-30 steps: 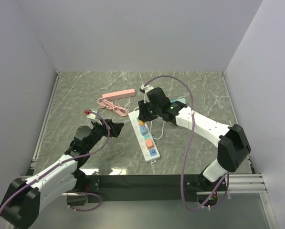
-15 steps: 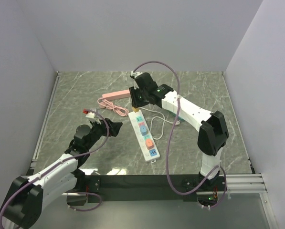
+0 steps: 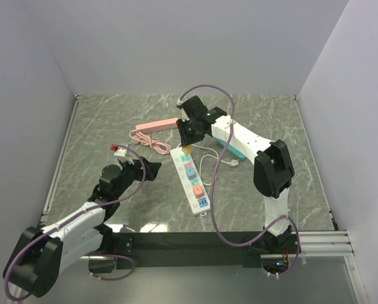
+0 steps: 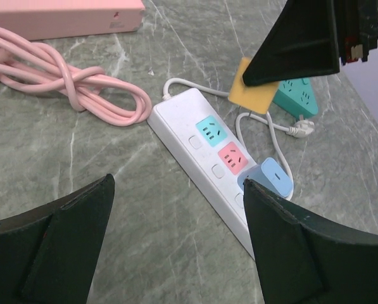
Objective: Insert the plug
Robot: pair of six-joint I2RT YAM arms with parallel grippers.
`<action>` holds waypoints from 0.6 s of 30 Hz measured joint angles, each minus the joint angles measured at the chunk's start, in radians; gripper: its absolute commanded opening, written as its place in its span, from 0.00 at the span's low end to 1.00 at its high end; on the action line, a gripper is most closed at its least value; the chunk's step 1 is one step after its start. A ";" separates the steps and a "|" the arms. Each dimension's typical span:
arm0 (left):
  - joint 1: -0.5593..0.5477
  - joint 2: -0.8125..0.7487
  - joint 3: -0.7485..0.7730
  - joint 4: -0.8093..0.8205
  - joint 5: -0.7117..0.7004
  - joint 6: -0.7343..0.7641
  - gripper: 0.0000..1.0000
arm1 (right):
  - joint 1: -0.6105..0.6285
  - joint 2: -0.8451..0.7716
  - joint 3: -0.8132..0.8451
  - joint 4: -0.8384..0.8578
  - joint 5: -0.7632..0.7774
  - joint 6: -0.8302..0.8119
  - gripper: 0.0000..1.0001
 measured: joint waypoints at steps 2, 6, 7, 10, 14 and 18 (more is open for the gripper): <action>0.001 0.007 -0.001 0.013 0.000 0.000 0.88 | 0.000 0.004 0.000 -0.009 -0.003 0.000 0.00; 0.006 0.039 -0.006 0.034 0.002 0.000 0.88 | 0.000 0.026 0.020 -0.030 -0.005 0.001 0.00; 0.009 0.048 -0.006 0.038 0.004 0.000 0.88 | 0.000 0.031 0.025 -0.031 -0.004 0.002 0.00; 0.014 0.060 -0.006 0.047 0.016 -0.002 0.88 | 0.002 0.036 0.026 -0.035 -0.005 0.005 0.00; 0.020 0.063 -0.006 0.055 0.020 -0.001 0.89 | 0.003 0.038 0.030 -0.040 -0.005 0.008 0.00; 0.034 0.072 -0.005 0.060 0.032 -0.002 0.89 | 0.003 0.082 0.100 -0.063 -0.006 0.006 0.00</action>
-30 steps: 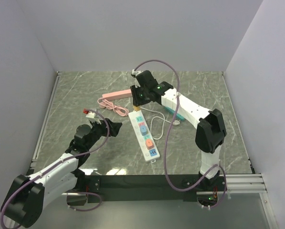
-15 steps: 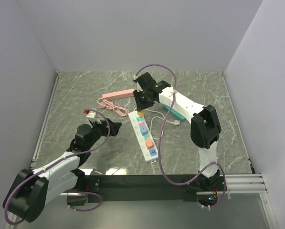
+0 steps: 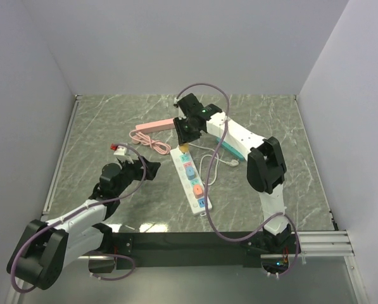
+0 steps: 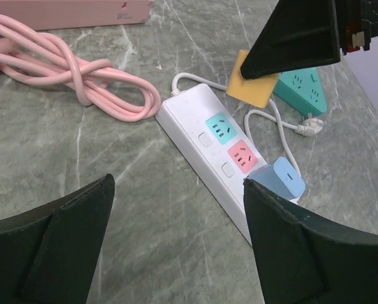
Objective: Insert the plug
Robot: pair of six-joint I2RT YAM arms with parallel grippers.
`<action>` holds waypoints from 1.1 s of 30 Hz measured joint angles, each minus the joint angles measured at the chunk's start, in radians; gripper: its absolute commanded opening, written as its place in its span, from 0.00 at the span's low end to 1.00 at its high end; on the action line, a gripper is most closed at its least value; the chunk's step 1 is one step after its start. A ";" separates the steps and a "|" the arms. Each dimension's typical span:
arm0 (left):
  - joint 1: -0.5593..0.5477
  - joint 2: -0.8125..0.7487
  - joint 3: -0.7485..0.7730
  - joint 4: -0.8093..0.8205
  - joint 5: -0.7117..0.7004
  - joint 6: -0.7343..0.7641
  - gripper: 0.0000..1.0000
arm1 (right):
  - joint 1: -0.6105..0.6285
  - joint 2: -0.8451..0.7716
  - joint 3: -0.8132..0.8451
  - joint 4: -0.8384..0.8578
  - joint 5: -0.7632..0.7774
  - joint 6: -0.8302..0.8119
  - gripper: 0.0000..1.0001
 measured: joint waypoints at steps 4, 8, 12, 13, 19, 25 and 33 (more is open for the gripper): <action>0.023 0.003 0.000 0.000 0.011 -0.006 0.89 | -0.008 0.021 0.024 0.003 -0.034 -0.003 0.00; 0.051 0.003 0.002 -0.002 0.012 -0.007 0.88 | -0.037 0.008 -0.004 0.041 -0.106 -0.003 0.00; 0.064 0.024 0.040 -0.014 0.012 -0.010 0.88 | -0.101 -0.055 -0.100 0.091 -0.127 -0.003 0.00; 0.064 0.035 0.055 -0.015 0.012 -0.010 0.87 | -0.119 -0.086 -0.143 0.114 -0.122 -0.003 0.00; 0.064 0.091 0.112 -0.017 0.013 -0.009 0.87 | -0.221 -0.306 -0.365 0.208 -0.049 -0.018 0.00; 0.063 0.130 0.132 -0.016 0.042 -0.009 0.86 | -0.301 -0.448 -0.491 0.284 0.054 -0.045 0.00; 0.063 0.180 0.169 0.001 0.075 0.003 0.86 | -0.356 -0.460 -0.642 0.310 0.216 -0.065 0.00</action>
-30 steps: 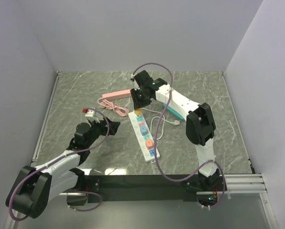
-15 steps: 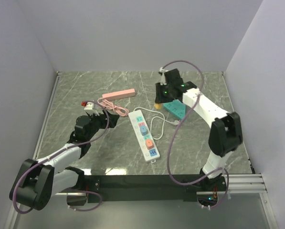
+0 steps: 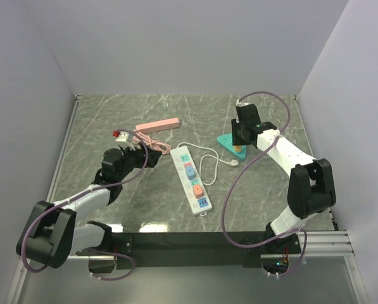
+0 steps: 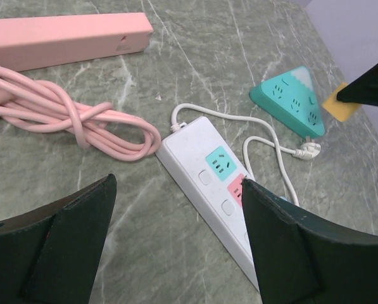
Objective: Insert the plug
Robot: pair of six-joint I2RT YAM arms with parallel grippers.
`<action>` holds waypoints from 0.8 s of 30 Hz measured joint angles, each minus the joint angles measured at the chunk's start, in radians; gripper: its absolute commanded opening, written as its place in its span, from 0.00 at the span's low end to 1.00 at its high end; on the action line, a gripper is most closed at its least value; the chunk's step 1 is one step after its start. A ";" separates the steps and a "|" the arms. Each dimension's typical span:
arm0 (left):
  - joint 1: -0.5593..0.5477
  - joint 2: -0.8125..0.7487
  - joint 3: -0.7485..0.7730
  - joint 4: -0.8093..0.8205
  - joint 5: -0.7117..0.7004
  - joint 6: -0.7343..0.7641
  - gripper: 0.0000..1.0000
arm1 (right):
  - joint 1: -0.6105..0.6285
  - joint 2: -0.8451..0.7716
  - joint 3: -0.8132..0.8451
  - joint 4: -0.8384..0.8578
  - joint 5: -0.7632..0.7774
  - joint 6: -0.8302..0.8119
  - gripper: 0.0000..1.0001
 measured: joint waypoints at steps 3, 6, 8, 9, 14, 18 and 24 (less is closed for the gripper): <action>0.000 -0.001 0.000 0.003 0.010 0.003 0.86 | -0.018 -0.002 -0.032 0.005 0.027 -0.036 0.00; 0.000 -0.002 0.000 0.002 0.015 0.008 0.86 | -0.038 -0.003 -0.037 0.024 0.037 -0.072 0.00; 0.000 -0.007 0.000 0.003 0.018 0.010 0.86 | -0.054 -0.003 -0.037 0.048 0.050 -0.091 0.00; 0.000 -0.010 0.000 0.004 0.020 0.010 0.86 | -0.063 -0.003 -0.037 0.060 0.058 -0.095 0.00; 0.000 -0.023 0.000 0.006 0.023 0.017 0.86 | -0.108 -0.001 -0.042 0.087 0.104 -0.094 0.00; 0.000 -0.023 0.000 0.006 0.030 0.025 0.86 | -0.120 0.037 -0.031 0.083 0.147 -0.088 0.00; 0.000 -0.037 -0.001 0.006 0.034 0.035 0.86 | -0.119 0.134 -0.010 0.075 0.116 -0.086 0.00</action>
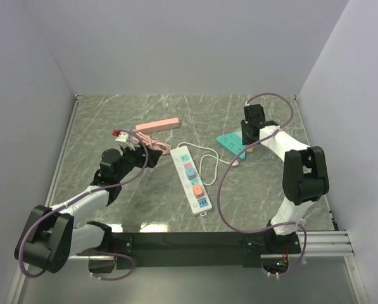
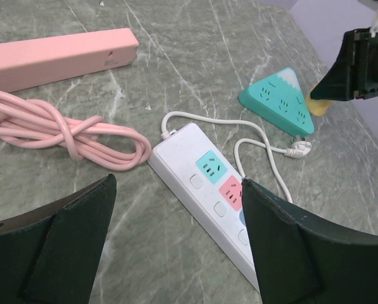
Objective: Insert the plug
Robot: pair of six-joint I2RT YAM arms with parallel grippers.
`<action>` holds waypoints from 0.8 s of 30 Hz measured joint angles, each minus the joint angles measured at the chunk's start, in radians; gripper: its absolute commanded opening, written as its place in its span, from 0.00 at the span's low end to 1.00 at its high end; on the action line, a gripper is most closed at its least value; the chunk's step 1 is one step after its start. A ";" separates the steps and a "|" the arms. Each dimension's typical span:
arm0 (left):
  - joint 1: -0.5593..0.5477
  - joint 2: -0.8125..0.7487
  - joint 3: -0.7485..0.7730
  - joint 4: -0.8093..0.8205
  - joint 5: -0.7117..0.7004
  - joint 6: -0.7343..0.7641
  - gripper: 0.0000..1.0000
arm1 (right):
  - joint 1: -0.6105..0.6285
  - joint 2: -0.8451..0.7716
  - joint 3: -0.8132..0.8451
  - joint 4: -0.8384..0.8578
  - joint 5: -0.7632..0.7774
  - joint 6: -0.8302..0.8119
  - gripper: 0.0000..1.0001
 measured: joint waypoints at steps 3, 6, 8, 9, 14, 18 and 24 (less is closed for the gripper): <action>0.000 -0.001 0.000 0.000 0.006 0.002 0.86 | 0.005 0.025 0.015 -0.017 -0.021 -0.002 0.00; 0.000 -0.002 0.000 0.000 0.006 0.002 0.86 | 0.016 0.042 0.028 -0.020 -0.049 -0.007 0.00; 0.000 -0.004 0.000 0.000 0.006 0.003 0.86 | 0.026 0.042 0.028 -0.019 -0.082 -0.011 0.00; 0.000 -0.005 0.000 0.000 0.006 0.003 0.86 | 0.032 0.042 0.028 -0.015 -0.101 -0.013 0.00; 0.000 -0.005 0.000 0.000 0.006 0.005 0.86 | 0.058 0.042 0.028 -0.015 -0.197 -0.034 0.00; 0.000 -0.005 0.000 0.000 0.006 0.009 0.86 | 0.080 0.041 0.030 -0.015 -0.230 -0.062 0.00; 0.000 -0.005 0.000 0.000 0.006 0.012 0.86 | 0.086 -0.043 -0.019 0.023 -0.225 -0.114 0.00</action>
